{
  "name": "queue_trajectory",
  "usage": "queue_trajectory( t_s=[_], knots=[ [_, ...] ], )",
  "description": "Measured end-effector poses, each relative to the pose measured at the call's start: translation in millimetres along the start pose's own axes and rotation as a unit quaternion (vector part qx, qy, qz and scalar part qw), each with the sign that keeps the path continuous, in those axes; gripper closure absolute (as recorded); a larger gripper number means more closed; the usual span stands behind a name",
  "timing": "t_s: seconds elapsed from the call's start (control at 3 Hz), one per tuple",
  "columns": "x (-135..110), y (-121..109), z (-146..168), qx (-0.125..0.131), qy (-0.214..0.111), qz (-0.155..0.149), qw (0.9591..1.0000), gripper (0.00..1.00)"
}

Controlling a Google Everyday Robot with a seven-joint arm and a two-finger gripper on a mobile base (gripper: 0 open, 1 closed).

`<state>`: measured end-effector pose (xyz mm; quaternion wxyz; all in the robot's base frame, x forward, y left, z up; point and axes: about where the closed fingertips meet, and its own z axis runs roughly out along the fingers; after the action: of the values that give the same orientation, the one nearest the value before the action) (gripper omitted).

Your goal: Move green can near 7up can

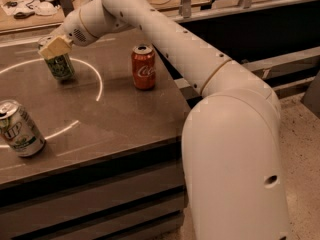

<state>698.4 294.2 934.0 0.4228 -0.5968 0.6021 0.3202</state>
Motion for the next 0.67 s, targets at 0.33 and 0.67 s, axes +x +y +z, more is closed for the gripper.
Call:
queue_trajectory(
  t_s=[0.33,0.67],
  knots=[
    [-25.5,46.8,-37.7,-0.012,-0.008,0.001,0.9999,1.0],
    [-25.5,46.8,-37.6,-0.012,-0.008,0.001,0.9999,1.0]
  ],
)
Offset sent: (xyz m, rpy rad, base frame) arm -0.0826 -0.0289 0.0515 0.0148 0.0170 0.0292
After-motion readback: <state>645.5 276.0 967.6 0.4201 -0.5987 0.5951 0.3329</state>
